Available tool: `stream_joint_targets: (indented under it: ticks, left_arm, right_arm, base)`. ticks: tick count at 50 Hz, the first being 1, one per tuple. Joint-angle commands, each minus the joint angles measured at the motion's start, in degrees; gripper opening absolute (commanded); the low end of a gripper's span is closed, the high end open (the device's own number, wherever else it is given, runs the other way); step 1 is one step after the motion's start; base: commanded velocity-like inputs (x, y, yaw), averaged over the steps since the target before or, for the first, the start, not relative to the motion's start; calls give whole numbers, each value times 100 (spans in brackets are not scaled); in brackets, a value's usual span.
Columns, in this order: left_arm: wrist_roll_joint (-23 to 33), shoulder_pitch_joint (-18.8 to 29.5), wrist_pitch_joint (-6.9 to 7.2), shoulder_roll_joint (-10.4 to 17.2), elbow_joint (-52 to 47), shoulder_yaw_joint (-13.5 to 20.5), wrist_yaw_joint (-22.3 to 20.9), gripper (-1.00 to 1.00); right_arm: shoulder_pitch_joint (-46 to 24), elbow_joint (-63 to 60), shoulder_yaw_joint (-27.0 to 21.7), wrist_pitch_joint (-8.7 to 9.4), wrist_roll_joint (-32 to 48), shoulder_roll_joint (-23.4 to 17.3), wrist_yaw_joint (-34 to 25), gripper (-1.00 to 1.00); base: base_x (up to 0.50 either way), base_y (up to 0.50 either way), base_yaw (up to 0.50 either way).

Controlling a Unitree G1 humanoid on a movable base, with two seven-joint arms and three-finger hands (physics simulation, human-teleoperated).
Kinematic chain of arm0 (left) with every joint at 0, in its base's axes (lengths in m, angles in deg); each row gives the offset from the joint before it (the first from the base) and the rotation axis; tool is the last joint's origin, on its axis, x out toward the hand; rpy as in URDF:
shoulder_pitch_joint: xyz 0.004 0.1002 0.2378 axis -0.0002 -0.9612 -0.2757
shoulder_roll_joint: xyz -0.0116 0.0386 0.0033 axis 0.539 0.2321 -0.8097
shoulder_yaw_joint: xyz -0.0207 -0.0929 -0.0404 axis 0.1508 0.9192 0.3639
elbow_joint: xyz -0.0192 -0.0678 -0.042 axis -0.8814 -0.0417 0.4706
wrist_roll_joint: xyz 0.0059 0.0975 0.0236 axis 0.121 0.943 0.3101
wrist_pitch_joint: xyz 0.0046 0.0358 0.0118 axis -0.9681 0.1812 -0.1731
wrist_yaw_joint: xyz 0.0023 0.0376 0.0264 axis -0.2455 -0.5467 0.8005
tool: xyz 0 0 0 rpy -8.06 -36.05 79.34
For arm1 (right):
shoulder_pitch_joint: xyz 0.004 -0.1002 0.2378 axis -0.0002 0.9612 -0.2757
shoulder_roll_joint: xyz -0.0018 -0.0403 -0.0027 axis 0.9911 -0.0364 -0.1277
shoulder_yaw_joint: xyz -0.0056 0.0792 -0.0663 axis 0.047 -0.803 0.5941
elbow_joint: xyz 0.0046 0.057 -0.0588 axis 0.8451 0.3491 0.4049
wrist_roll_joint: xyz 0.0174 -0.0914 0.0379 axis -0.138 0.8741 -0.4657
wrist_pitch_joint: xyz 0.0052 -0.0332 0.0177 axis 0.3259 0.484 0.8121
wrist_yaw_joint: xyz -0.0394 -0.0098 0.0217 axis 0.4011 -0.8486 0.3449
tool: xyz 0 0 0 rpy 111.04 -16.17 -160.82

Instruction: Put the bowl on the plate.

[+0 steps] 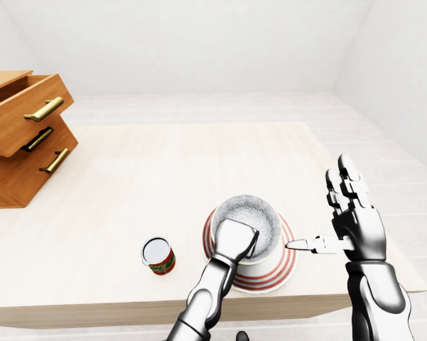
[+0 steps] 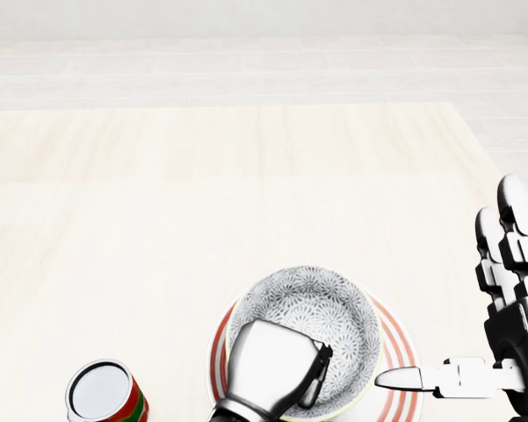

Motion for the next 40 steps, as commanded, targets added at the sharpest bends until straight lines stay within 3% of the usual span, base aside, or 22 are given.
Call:
stream_joint_targets:
  ticks: [1, 40]
  left_arm:
    - [255, -6, -7, -25, 413, -17, 365, -100]
    - [303, -33, 25, 3, 236, -2, 249, -100]
  right_arm:
    - [6, 21, -9, 0, -9, -1, -2, 100]
    - [-21, -58, 44, 0, 25, -11, 18, 100]
  base:
    - [0, 0, 0]
    - [0, 0, 0]
